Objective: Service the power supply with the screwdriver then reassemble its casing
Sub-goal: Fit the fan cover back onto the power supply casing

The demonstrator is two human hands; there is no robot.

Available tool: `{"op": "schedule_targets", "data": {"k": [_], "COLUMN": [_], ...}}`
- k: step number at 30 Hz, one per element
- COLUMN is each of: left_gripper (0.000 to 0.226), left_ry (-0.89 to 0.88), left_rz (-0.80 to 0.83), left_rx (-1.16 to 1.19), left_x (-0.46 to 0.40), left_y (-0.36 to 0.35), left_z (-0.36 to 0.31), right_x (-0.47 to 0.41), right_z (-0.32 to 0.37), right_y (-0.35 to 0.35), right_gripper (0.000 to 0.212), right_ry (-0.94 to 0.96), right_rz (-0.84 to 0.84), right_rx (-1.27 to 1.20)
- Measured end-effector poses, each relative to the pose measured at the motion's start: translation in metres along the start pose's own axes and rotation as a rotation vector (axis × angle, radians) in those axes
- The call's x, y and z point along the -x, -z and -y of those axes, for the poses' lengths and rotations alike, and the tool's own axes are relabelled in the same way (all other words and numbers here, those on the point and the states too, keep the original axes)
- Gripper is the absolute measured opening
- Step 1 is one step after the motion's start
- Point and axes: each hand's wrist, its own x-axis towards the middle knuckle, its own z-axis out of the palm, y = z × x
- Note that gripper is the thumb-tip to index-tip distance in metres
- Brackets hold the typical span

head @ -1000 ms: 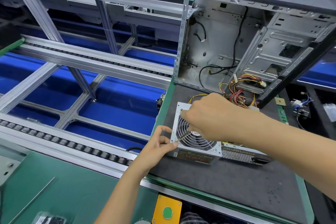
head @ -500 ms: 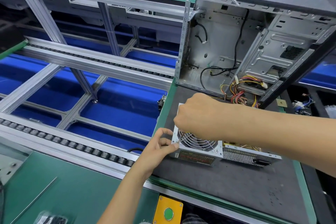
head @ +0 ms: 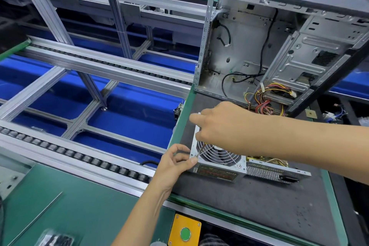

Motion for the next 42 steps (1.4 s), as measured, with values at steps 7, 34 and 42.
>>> {"op": "schedule_targets", "data": {"k": [7, 34, 42], "left_gripper": [0.042, 0.045, 0.048], "left_ry": [0.003, 0.051, 0.064], "left_rz": [-0.011, -0.027, -0.028], "left_rx": [0.052, 0.104, 0.094], "left_x": [-0.002, -0.003, -0.002], "left_y": [0.002, 0.000, 0.000], "left_z": [0.005, 0.003, 0.001], "right_x": [-0.009, -0.018, -0.022], "right_z": [0.000, -0.008, -0.006], "right_y": [0.000, 0.007, 0.009], "right_gripper": [0.021, 0.015, 0.041], "right_ry": [-0.048, 0.004, 0.039], "right_rz": [0.038, 0.115, 0.062], "right_rx": [0.059, -0.035, 0.093]}}
